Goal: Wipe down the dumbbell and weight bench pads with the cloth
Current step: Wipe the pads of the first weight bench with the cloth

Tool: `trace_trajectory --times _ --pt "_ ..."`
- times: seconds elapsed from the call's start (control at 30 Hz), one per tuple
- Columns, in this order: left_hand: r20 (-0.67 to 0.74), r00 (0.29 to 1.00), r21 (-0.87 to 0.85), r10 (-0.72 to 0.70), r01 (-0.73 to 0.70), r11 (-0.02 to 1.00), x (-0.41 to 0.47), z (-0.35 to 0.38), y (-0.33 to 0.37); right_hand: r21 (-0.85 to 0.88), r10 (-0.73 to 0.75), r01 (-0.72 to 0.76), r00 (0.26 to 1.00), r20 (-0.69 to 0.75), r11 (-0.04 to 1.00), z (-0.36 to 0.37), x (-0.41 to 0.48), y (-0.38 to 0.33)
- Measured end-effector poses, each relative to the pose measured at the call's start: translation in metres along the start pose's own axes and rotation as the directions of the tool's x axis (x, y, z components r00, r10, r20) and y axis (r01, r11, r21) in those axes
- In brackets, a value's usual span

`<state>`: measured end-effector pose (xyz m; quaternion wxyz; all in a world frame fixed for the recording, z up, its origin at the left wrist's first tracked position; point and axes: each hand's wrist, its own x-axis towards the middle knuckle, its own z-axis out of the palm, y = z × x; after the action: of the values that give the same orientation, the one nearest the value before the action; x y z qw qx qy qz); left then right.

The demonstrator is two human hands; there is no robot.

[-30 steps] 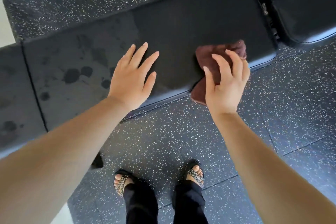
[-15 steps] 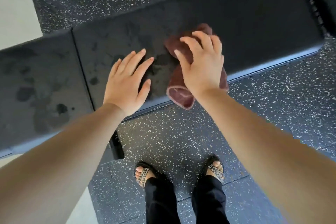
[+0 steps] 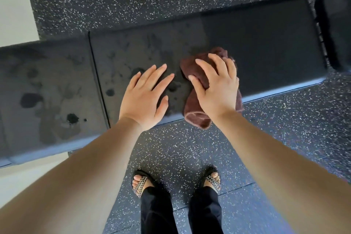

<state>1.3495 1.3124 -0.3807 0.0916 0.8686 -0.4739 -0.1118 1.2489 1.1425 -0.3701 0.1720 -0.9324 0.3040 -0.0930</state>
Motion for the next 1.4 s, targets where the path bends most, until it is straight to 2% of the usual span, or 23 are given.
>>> trace_trajectory --times 0.2,0.43,0.8,0.93,1.03,1.13,1.27,1.4 --pt "-0.014 1.0 -0.007 0.02 -0.02 1.0 0.002 0.004 -0.001 0.004 0.071 -0.071 0.997 -0.029 0.997 0.01 0.054 -0.013" --pt "0.046 0.999 0.01 0.017 -0.017 1.0 0.003 0.002 -0.002 0.023 -0.022 0.022 1.0 0.005 0.999 0.003 0.005 -0.008" --pt "0.082 0.997 0.004 0.012 -0.012 1.0 0.005 0.0 -0.003 0.031 -0.005 0.004 0.999 0.035 1.0 0.007 0.031 -0.01" --pt "0.097 0.995 -0.034 0.004 -0.001 0.999 0.005 -0.007 0.001 0.049 -0.003 -0.001 0.997 0.074 0.999 0.009 0.07 -0.018" --pt "0.041 0.997 -0.147 -0.058 0.063 0.987 0.018 -0.016 0.0 0.048 0.012 -0.015 0.997 0.075 0.999 0.012 0.087 -0.02" --pt "-0.046 0.987 -0.161 -0.155 0.146 0.976 0.056 -0.031 -0.02 0.068 -0.014 0.011 0.999 0.046 0.998 0.009 0.069 -0.015" --pt "-0.026 0.963 -0.088 -0.268 0.265 0.96 0.11 -0.04 -0.054 0.058 -0.02 0.016 0.997 0.071 0.998 0.008 0.059 -0.007" --pt "0.029 0.916 0.006 -0.401 0.401 0.916 0.127 -0.031 -0.061 0.065 0.002 -0.007 0.998 0.063 0.998 0.017 0.105 -0.015"
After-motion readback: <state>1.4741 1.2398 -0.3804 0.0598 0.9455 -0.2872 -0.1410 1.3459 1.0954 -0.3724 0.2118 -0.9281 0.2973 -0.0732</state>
